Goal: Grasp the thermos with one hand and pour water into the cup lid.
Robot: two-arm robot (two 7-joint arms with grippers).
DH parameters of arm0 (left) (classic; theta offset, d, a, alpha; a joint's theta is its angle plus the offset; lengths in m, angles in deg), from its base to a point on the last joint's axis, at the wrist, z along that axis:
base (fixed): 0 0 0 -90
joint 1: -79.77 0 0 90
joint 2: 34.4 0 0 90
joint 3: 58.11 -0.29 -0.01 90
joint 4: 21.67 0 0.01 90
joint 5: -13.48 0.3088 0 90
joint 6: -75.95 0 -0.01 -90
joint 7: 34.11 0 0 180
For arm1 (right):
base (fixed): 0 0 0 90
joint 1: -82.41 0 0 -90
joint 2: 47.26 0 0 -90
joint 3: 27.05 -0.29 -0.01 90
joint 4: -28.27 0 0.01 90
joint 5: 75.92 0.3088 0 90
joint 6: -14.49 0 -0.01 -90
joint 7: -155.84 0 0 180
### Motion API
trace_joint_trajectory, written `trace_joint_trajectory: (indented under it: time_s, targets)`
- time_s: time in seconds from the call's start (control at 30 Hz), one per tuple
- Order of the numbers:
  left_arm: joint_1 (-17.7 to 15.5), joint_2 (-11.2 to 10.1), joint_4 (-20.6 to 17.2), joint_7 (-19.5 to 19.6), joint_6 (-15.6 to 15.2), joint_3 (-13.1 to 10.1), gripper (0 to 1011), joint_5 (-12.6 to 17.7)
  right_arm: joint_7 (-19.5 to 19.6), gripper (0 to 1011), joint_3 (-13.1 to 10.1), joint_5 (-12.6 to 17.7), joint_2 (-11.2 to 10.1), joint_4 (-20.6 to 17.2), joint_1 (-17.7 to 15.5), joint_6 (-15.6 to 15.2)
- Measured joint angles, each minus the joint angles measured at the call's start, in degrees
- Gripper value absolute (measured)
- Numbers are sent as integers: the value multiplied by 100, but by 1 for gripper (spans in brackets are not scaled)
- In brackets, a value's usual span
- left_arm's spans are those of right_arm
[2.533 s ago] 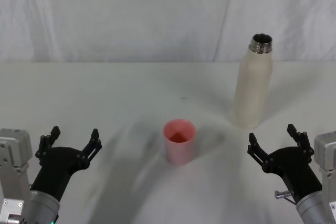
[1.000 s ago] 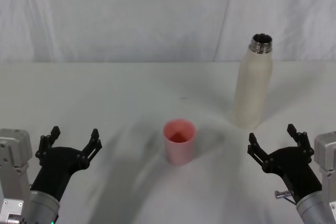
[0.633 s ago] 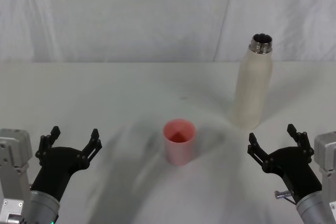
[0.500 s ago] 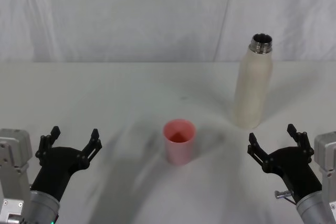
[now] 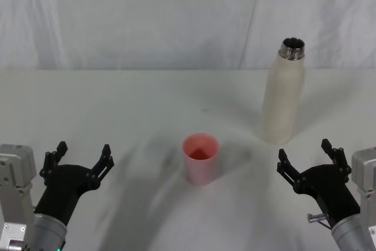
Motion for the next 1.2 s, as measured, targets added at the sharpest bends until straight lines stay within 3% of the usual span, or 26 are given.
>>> trace_joint_trajectory:
  time_s: [0.4, 0.57, 0.93, 1.2]
  targets:
    - [0, 0, 0, 0, 0, 0, 1001, 0, -5, 1001, -3, 0, 1, 0, 0, 0]
    - [0, 0, 0, 0, 0, 0, 1001, 0, -246, 1001, -96, 91, 19, -2, -11, -10]
    - [0, 0, 0, 0, 0, 0, 1001, 0, -794, 1001, -436, 598, 103, 10, 42, -137]
    - [0, 0, 0, 0, 0, 0, 1001, 0, -1155, 1001, -653, 1012, 76, 51, 269, -463]
